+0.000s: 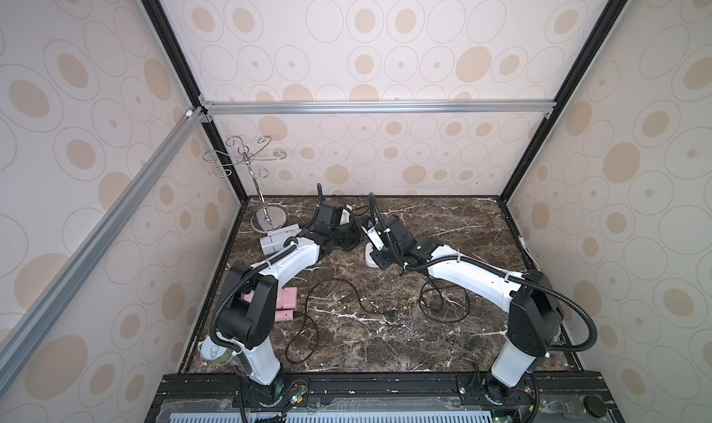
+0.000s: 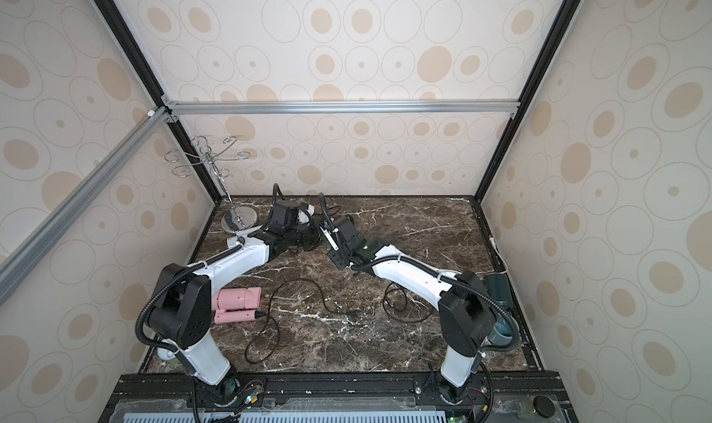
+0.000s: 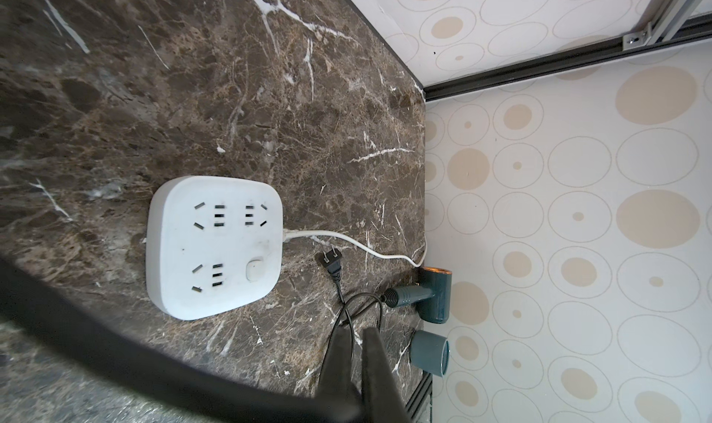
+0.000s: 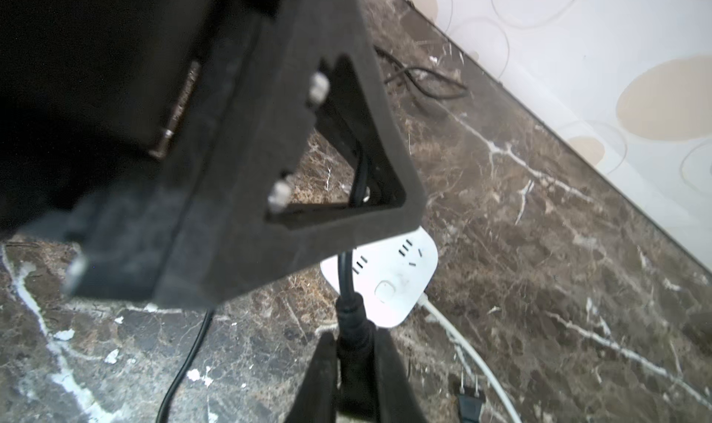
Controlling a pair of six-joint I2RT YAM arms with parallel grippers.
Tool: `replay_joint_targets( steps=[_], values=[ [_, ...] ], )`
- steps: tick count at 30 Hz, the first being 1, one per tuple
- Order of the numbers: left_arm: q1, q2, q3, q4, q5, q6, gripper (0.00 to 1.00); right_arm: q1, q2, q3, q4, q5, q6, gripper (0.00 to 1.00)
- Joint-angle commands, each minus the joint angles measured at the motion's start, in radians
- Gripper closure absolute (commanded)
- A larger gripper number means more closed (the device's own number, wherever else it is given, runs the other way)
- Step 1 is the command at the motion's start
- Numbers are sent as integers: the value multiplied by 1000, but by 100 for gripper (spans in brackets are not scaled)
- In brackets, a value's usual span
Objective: Charge the blow dryers
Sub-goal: Pick up the plug from the center of the board.
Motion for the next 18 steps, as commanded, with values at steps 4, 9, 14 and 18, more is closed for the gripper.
replay_joint_targets(
  steps=[4, 9, 14, 18],
  values=[
    [-12, -19, 55, 3, 66, 11, 100, -11, 2, 1, -36, -80, -12, 100],
    [-12, -11, 68, 7, 90, 12, 90, -29, -5, -2, -42, -166, 18, 100],
    [-10, -25, 61, 1, 87, 27, 70, -89, -37, -36, -10, -307, 98, 100],
    [-8, -24, 51, -8, 101, 41, 69, -153, -68, -76, 46, -446, 182, 100]
  ],
)
